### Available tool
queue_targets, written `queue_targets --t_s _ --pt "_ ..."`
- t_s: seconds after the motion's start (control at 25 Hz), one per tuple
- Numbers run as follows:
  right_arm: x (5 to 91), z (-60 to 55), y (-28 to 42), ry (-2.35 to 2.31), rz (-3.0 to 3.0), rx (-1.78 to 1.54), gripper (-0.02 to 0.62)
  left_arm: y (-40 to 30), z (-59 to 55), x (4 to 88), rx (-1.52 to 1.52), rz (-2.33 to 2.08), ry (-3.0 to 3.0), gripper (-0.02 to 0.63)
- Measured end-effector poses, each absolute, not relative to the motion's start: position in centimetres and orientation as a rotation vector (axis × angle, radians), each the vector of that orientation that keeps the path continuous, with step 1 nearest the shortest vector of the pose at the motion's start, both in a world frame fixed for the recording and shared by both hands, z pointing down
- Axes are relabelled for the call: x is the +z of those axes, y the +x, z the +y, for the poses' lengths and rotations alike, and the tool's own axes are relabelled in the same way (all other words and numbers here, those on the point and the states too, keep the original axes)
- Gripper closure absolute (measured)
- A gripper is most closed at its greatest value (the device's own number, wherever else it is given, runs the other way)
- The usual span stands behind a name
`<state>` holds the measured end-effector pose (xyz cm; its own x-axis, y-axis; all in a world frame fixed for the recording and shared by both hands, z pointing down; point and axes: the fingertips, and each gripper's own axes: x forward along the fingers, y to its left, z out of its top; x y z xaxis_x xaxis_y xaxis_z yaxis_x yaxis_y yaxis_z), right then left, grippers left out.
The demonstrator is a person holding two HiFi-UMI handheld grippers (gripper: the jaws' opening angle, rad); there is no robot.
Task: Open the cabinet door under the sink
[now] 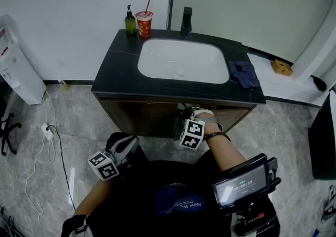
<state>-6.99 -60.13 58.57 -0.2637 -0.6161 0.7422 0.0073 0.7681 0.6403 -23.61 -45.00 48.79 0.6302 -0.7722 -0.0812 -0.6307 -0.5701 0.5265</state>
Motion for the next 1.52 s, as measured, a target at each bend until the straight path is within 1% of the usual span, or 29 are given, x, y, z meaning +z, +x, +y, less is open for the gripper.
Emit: queue_targets --t_s 0.2,0.88,1.52 --pt "58.4 -59.2 -6.9 0.472 -1.777 -0.630 0.472 -23.8 -44.8 48.5 -0.419 -1.121 2.391 0.600" --pt "58.3 -54.4 -5.5 0.449 -1.789 -0.646 0.465 -20.6 -42.5 47.6 -0.397 -1.062 2.429 0.600" --pt "58.7 -47.3 -2.2 0.426 -1.725 -0.652 0.454 -18.6 -33.7 47.9 -0.390 -1.057 2.425 0.600"
